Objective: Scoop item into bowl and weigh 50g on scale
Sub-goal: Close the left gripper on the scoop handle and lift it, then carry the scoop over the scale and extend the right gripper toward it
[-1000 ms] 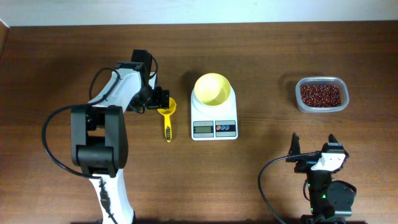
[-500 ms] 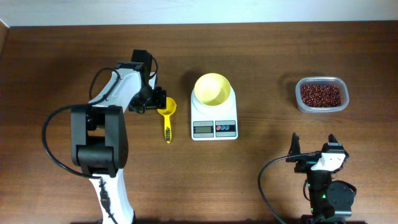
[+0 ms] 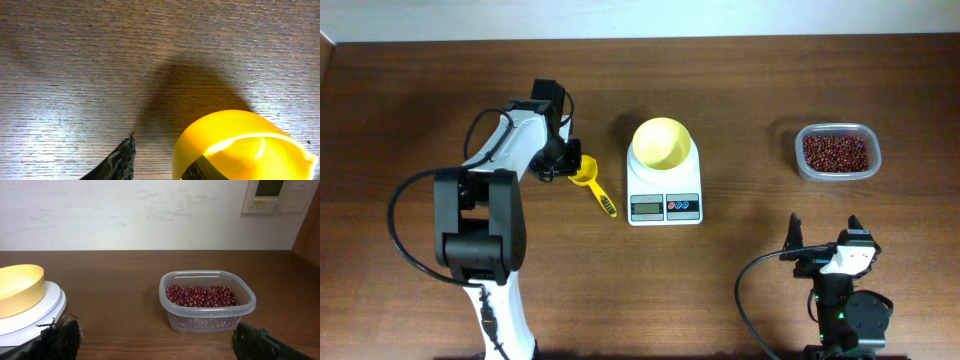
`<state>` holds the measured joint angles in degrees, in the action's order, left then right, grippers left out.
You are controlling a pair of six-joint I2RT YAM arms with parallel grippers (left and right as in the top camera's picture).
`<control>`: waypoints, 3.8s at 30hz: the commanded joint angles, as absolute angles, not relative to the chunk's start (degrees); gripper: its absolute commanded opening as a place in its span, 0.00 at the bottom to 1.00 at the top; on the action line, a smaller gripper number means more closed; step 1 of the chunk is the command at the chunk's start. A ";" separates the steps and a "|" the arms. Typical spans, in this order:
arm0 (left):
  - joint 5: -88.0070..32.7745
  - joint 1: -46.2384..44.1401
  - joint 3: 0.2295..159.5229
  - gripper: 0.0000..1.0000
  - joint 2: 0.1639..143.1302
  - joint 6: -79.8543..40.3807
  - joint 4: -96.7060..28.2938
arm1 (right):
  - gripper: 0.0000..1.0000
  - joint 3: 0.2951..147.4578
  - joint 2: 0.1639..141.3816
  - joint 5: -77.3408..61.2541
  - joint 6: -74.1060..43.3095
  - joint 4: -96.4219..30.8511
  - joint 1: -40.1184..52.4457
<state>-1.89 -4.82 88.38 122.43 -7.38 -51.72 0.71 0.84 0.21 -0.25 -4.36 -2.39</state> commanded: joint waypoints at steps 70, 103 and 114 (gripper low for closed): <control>-14.22 -6.02 93.27 0.00 95.85 -35.42 -65.95 | 0.99 0.32 0.36 0.69 -0.91 -4.58 -1.89; -15.90 -7.14 93.27 0.00 95.85 -38.41 -60.80 | 0.99 27.22 22.11 -8.32 -12.93 -20.32 -1.89; -15.70 -7.16 93.27 0.00 95.85 -42.39 -60.01 | 0.99 45.87 58.50 -38.20 -12.97 -19.46 -1.89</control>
<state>-15.22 -6.81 92.33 97.03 -39.38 -60.14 44.60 54.48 -27.99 -12.32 -21.08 -2.35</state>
